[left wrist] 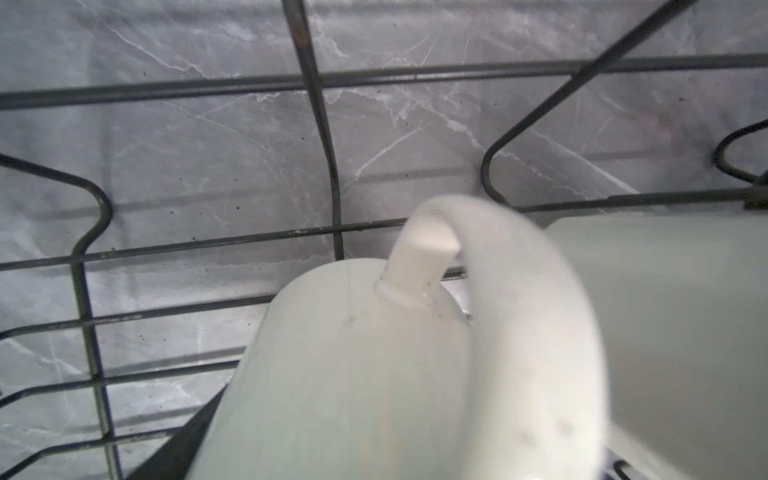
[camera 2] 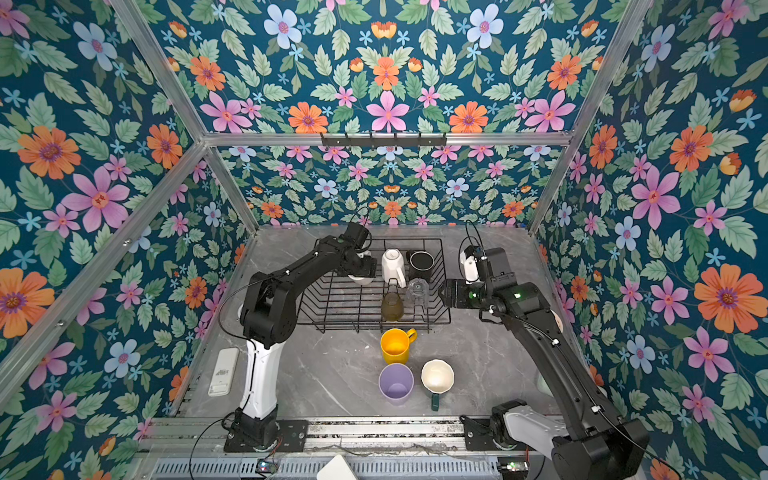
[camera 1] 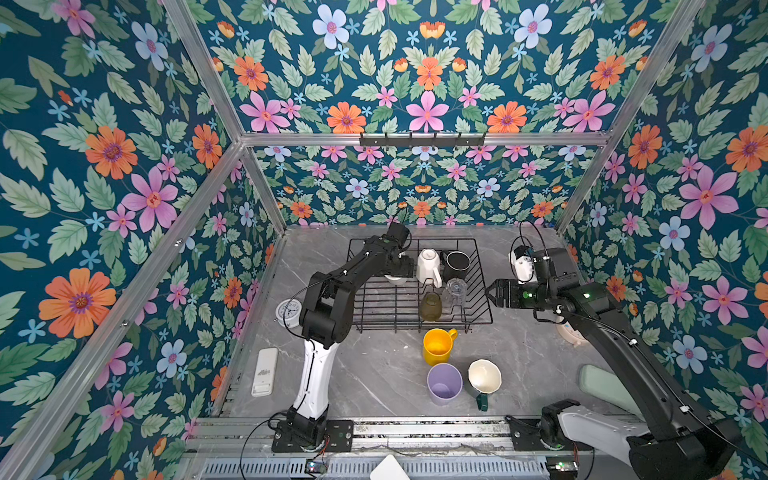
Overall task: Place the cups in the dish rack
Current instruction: 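Open the left gripper and lift it off the mug while the right gripper draws back, then move the right gripper down into the dark green mug's opening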
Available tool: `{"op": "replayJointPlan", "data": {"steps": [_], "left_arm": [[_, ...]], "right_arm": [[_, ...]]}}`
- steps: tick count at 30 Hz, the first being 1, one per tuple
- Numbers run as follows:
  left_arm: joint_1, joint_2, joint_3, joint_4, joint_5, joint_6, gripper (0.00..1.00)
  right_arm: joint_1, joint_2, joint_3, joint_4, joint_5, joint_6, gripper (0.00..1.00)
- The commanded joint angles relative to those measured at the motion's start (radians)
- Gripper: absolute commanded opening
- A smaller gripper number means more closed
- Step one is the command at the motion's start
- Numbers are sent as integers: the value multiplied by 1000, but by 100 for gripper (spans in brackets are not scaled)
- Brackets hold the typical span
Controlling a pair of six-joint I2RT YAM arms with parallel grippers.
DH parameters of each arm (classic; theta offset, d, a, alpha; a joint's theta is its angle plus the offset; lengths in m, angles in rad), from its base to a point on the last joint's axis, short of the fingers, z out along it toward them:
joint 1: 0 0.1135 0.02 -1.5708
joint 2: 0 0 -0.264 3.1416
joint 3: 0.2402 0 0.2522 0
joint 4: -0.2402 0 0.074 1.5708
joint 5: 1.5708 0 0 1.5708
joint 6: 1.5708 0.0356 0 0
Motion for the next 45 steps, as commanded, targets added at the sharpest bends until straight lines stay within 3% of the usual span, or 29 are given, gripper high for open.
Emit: {"op": "replayJointPlan", "data": {"steps": [1, 13, 22, 39, 45], "left_arm": [[1, -10, 4, 34, -2, -6, 92], [1, -66, -30, 61, -15, -7, 96], [1, -305, -225, 219, -37, -15, 98], [3, -840, -586, 490, -106, -20, 99], [3, -1018, -686, 513, -168, -11, 100]], "right_arm": [[2, -4, -4, -4, -5, 0, 85], [1, 2, 5, -32, 5, 1, 85], [11, -50, -31, -143, -3, 26, 80], [338, -113, -93, -390, 186, 223, 63], [388, -115, -145, -412, 192, 271, 55]]}}
